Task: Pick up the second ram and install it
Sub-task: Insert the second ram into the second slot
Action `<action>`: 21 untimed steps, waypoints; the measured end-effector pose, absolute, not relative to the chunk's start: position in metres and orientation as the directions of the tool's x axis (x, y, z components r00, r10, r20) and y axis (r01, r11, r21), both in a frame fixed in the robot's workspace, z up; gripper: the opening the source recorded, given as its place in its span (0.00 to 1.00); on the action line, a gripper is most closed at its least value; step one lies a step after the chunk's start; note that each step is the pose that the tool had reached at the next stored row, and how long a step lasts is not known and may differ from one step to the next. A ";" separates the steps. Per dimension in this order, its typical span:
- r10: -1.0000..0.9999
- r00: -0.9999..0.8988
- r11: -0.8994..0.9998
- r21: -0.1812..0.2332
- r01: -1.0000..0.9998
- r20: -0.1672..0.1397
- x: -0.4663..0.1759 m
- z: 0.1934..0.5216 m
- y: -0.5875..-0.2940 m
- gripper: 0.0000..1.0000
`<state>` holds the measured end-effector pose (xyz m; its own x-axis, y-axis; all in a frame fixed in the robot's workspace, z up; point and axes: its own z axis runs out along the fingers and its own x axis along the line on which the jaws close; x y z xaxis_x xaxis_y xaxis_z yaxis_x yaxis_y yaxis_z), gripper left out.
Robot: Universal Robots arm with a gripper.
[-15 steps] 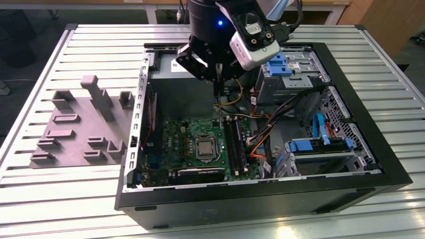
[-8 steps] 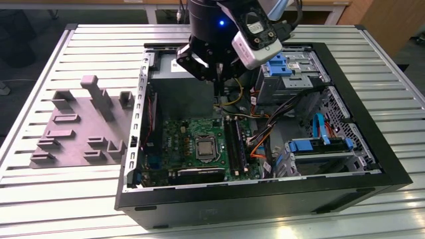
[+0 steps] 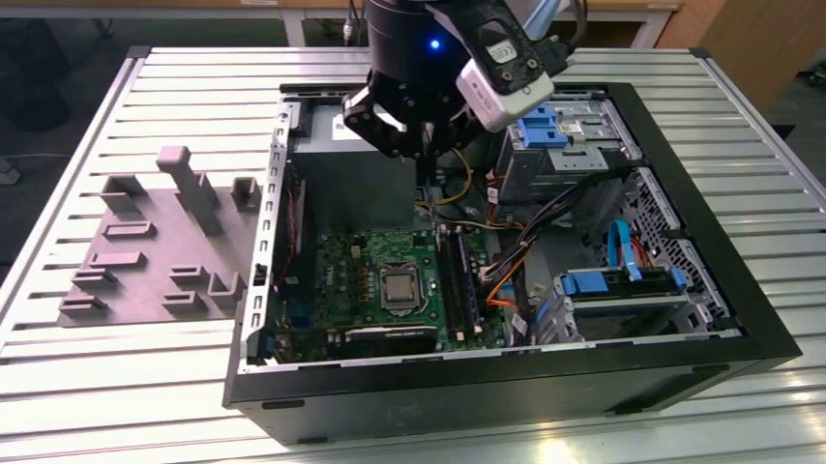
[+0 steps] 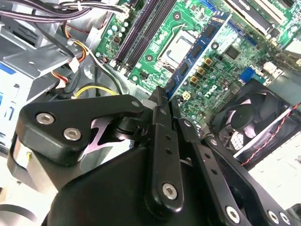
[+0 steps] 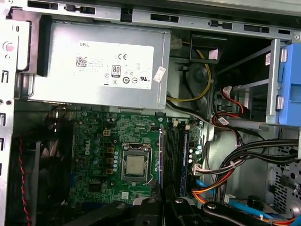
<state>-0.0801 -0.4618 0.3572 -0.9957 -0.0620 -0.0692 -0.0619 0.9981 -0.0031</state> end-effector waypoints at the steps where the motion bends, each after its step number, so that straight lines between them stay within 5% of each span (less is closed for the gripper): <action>1: -0.069 -0.995 0.998 -0.003 -0.069 -0.069 -0.080 0.357 -0.462 0.14; 21: -0.091 -0.993 0.996 -0.003 -0.091 -0.069 -0.080 0.357 -0.462 0.14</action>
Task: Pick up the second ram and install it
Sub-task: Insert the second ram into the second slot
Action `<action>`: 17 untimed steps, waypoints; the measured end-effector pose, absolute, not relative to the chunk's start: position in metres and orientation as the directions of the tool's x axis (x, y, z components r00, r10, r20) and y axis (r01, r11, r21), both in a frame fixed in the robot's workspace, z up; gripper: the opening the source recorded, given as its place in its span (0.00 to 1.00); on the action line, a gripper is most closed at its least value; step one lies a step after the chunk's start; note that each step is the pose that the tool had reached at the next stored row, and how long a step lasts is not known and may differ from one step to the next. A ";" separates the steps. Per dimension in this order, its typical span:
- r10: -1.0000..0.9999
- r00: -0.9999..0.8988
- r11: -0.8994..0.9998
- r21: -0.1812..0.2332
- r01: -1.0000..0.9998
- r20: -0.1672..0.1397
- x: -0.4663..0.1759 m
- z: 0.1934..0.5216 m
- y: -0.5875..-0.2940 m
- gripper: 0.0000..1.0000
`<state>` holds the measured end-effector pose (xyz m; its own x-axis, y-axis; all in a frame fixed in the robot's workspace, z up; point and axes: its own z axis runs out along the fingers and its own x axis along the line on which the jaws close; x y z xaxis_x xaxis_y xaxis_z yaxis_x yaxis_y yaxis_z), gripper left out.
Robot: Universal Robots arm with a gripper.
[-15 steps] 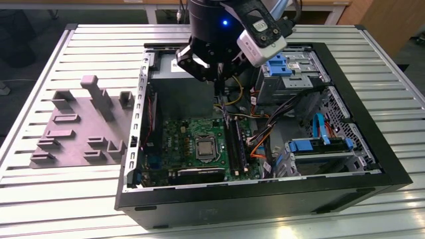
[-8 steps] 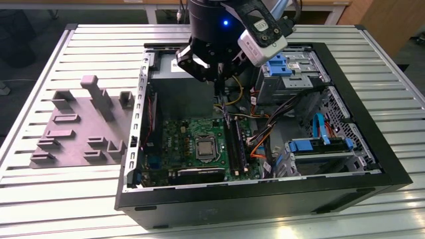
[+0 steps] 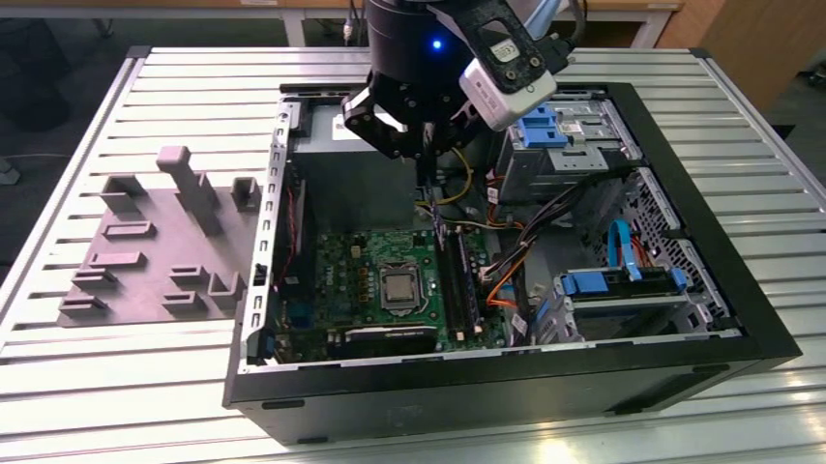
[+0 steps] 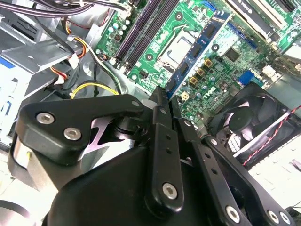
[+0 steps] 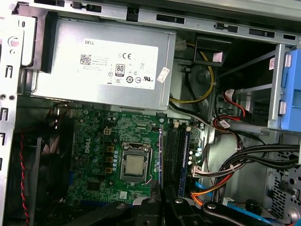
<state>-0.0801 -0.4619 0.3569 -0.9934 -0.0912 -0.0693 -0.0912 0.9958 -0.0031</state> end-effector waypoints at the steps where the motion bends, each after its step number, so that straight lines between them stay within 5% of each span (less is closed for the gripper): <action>1: -0.089 -0.994 0.996 -0.003 -0.089 -0.069 -0.080 0.357 -0.462 0.14; 17: -0.083 -0.994 0.997 -0.003 -0.083 -0.069 -0.080 0.357 -0.462 0.14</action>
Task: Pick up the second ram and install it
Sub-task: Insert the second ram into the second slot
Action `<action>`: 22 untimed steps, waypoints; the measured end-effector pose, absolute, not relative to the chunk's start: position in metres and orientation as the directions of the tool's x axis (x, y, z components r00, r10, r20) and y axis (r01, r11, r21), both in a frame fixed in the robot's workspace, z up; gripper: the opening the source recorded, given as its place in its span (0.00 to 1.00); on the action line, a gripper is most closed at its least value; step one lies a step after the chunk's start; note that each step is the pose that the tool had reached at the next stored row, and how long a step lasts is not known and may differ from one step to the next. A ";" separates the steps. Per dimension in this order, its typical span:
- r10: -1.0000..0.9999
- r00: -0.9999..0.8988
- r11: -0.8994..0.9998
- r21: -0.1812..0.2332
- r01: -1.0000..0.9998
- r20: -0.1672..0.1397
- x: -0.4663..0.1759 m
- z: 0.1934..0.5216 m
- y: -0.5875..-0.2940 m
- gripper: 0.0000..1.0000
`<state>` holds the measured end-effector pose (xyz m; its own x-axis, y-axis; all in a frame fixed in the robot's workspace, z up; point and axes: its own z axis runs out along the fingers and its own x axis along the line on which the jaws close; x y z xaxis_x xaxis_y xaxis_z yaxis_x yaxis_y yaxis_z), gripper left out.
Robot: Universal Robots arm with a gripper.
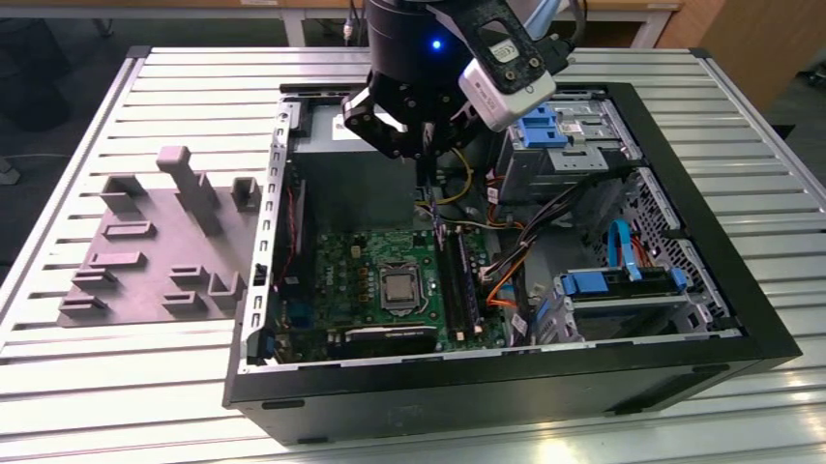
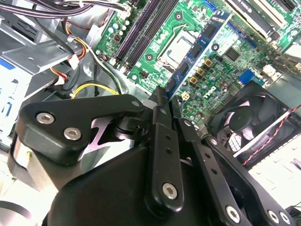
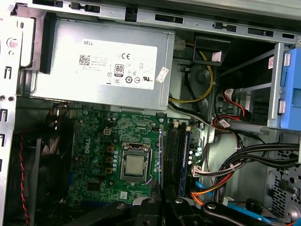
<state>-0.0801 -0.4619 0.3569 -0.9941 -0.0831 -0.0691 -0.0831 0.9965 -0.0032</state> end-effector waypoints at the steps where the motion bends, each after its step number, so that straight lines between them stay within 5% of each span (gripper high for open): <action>1: -0.083 -0.994 0.997 -0.003 -0.083 -0.069 -0.080 0.357 -0.462 0.14; 22: -0.083 -0.996 0.997 0.000 -0.083 -0.037 -0.078 0.357 -0.462 0.14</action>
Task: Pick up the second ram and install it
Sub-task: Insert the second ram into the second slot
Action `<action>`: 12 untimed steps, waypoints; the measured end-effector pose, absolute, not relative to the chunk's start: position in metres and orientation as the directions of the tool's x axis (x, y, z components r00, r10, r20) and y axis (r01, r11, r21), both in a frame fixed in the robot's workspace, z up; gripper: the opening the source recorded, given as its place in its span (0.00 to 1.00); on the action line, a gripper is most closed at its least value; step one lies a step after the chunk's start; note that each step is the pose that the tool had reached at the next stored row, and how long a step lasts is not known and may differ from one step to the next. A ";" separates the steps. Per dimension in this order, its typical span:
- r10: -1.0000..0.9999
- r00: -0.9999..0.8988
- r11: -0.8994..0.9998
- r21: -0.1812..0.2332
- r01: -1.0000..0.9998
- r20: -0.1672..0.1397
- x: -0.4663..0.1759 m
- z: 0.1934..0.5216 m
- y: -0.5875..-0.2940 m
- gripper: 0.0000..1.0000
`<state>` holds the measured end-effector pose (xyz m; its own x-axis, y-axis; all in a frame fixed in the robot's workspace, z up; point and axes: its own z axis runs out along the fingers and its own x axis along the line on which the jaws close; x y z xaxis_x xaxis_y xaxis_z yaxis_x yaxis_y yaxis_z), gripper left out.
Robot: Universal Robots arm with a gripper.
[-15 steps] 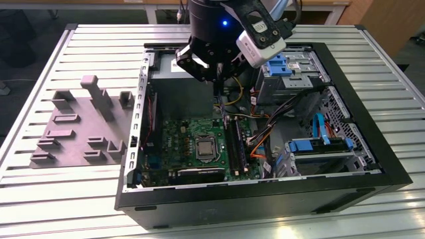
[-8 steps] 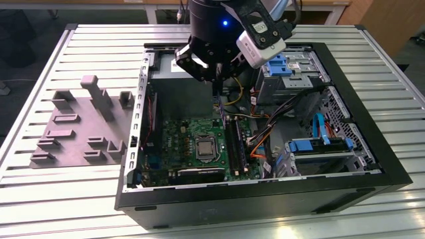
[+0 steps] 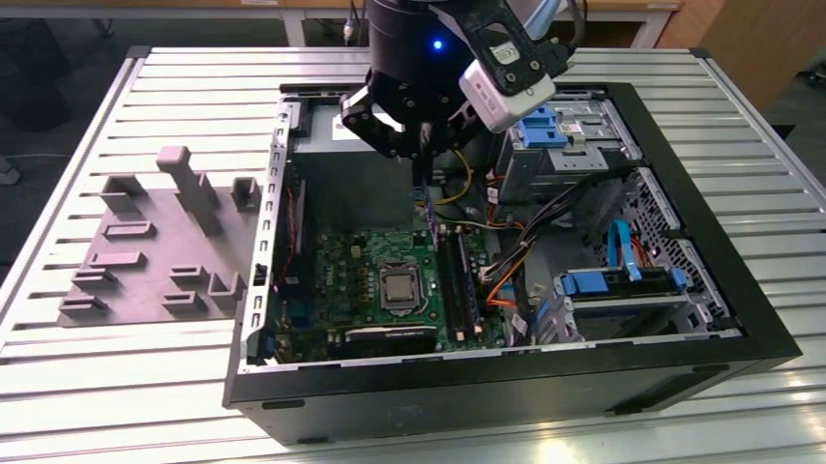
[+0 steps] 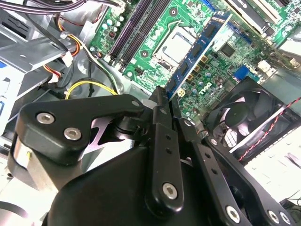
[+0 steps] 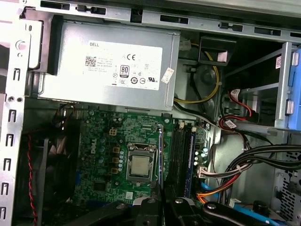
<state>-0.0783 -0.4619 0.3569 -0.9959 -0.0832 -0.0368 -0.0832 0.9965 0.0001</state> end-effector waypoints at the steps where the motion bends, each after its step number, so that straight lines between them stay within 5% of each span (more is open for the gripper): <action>1: -0.083 -0.996 0.997 0.000 -0.083 -0.037 -0.078 0.357 -0.462 0.14; 12: -0.077 -0.996 0.997 0.000 -0.077 -0.033 -0.067 0.356 -0.462 0.14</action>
<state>-0.0674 -0.4619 0.3560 -0.9965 -0.0772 -0.0328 -0.0773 0.9970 0.0005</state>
